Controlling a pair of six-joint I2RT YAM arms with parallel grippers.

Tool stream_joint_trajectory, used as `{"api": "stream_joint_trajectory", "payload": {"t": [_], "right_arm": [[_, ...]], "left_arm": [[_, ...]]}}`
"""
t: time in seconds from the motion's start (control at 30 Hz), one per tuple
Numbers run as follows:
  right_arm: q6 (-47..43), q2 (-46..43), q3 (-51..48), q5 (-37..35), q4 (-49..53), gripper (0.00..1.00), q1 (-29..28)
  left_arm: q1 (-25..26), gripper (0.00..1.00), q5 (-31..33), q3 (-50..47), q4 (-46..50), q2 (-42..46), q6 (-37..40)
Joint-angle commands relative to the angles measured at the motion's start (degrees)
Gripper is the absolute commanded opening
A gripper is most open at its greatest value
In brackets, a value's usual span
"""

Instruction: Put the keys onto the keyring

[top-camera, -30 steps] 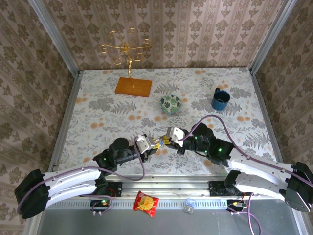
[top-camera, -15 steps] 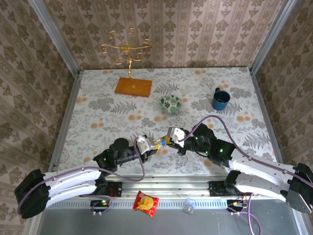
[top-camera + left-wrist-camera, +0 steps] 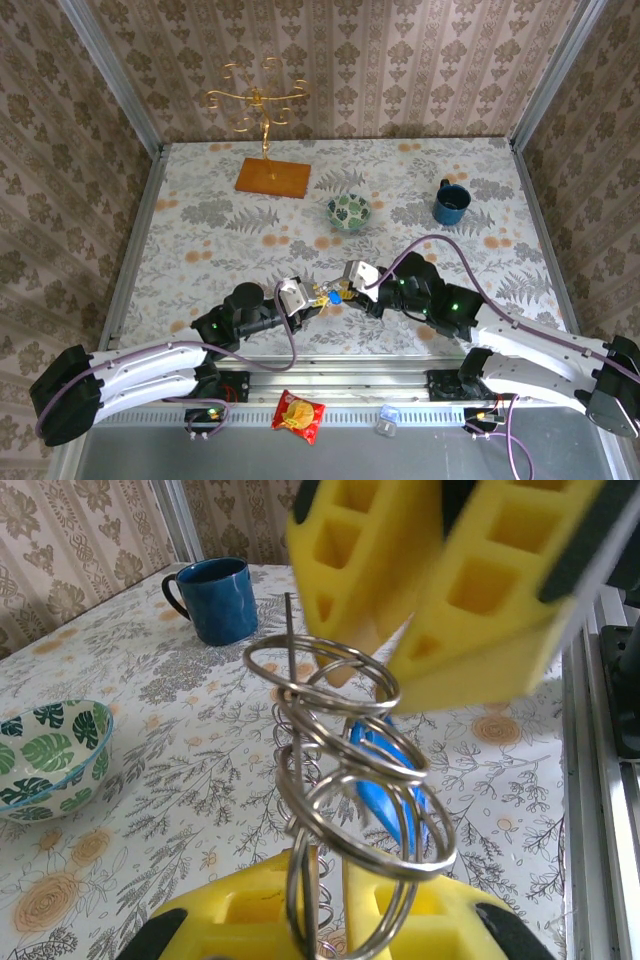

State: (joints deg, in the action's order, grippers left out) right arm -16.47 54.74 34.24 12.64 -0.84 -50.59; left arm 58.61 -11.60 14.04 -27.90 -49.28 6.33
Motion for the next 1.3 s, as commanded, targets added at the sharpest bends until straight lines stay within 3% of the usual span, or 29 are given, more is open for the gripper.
{"api": "stream_joint_trajectory", "payload": {"t": [0.0,0.1,0.27,1.03,1.13,1.27], "right_arm": [[2.7,0.6,-1.6,2.7,-5.7,0.27,-0.3],[3.5,0.7,-3.1,3.9,-9.1,0.32,-0.3],[4.2,1.8,-3.9,4.0,-12.4,0.33,-0.2],[7.4,8.4,-1.5,0.3,-17.4,0.28,-0.3],[7.9,9.2,-0.9,0.1,-16.9,0.24,-0.3],[8.3,10.2,-0.5,-0.7,-16.2,0.1,-0.2]], "left_arm": [[0.5,0.0,-0.6,0.1,-4.4,0.1,0.1],[0.4,0.0,-0.7,0.2,-4.7,0.3,-0.6],[0.4,0.0,-0.8,0.2,-5.3,0.0,-1.3],[0.4,0.0,-1.4,0.0,-7.9,-1.7,-2.3],[0.4,0.0,-1.2,-0.1,-8.1,-1.6,-2.4],[0.4,0.0,-0.7,-0.2,-8.3,-1.4,-3.0]]}}
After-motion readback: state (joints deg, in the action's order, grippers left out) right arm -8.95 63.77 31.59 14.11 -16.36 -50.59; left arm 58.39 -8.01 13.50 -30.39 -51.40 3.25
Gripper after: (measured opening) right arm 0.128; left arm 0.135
